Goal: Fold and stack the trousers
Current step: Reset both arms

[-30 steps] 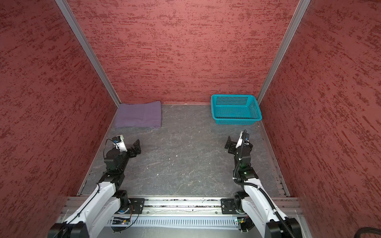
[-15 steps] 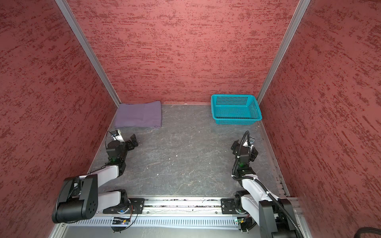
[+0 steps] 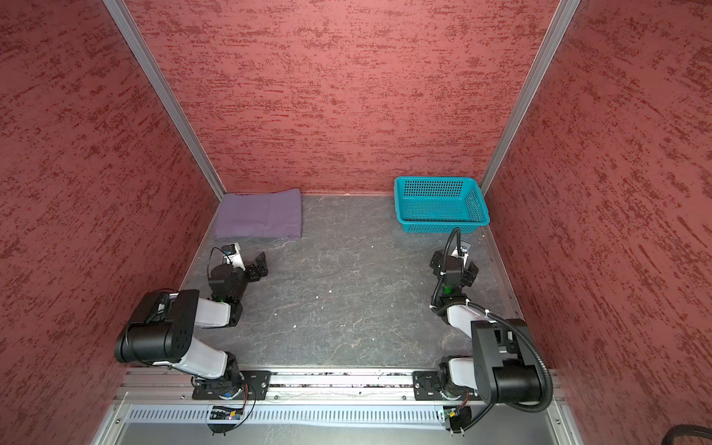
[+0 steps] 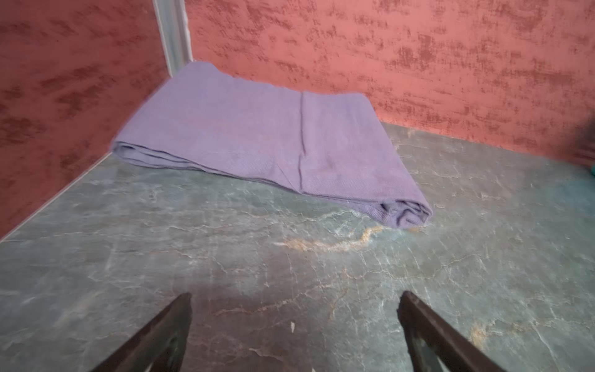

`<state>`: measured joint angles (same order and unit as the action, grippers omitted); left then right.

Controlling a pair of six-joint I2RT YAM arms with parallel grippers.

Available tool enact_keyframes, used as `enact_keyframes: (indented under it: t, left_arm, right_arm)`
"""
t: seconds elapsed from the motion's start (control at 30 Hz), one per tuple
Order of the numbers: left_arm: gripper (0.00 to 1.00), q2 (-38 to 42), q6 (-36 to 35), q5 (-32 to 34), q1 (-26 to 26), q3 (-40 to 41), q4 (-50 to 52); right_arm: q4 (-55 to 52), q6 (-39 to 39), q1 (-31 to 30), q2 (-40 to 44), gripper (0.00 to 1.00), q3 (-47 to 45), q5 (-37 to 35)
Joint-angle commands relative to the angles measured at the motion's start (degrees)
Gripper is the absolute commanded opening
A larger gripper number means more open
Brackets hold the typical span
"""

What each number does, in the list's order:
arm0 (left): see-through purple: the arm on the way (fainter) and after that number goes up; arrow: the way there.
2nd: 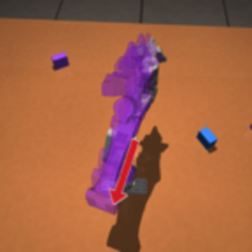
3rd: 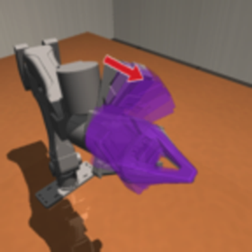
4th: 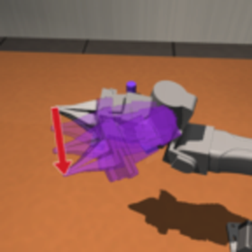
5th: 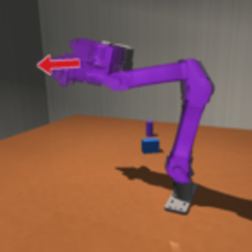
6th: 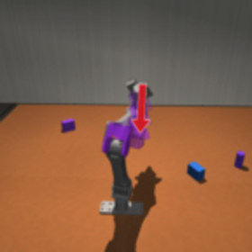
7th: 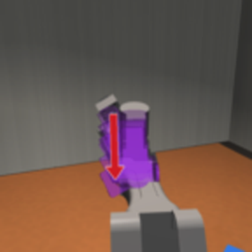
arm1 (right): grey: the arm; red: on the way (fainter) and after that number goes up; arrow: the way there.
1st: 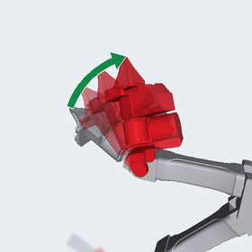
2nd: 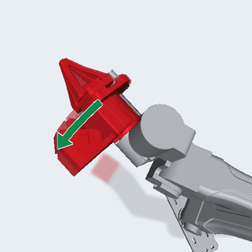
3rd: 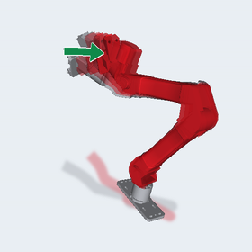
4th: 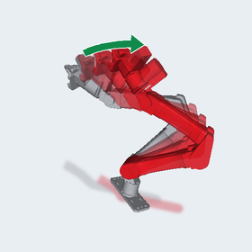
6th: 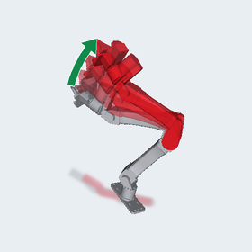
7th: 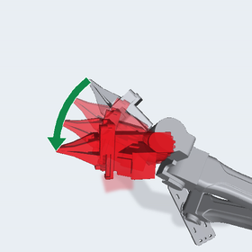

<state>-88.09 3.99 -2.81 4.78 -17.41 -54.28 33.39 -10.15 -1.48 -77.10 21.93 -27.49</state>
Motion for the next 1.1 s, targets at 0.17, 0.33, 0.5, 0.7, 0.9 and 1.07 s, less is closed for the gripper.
enact_keyframes:
  t: [0.17, 0.33, 0.5, 0.7, 0.9, 1.07]
  left_arm:
    - [0.99, 0.2, -4.2, -5.6, -1.0, -4.3, 3.1]
    - [0.99, 0.1, -4.1, -5.6, -1.0, -4.3, 3.1]
    - [0.99, 0.2, -4.1, -5.6, -1.0, -4.4, 3.4]
    - [0.99, 0.2, -4.2, -5.6, -1.0, -4.4, 3.3]
    - [0.99, 0.1, -4.2, -5.2, -1.1, -4.5, 3.5]
    - [0.99, 0.1, -4.4, -4.7, -1.4, -4.5, 3.6]
  right_arm:
    - [14.1, 6.2, 1.2, -5.8, 0.99, 1.8, 9.0]
    - [41.5, 8.8, 2.2, -12.8, 0.99, -9.0, 15.8]
    - [31.3, 11.2, 3.7, -10.9, 0.99, -5.9, 31.0]
    - [32.0, 7.8, 9.1, -11.4, 0.99, -5.6, 37.9]
    - [32.8, 8.0, 8.8, -11.2, 0.99, -6.1, 37.3]
    - [32.7, 8.0, 8.8, -11.3, 0.99, -6.1, 37.3]
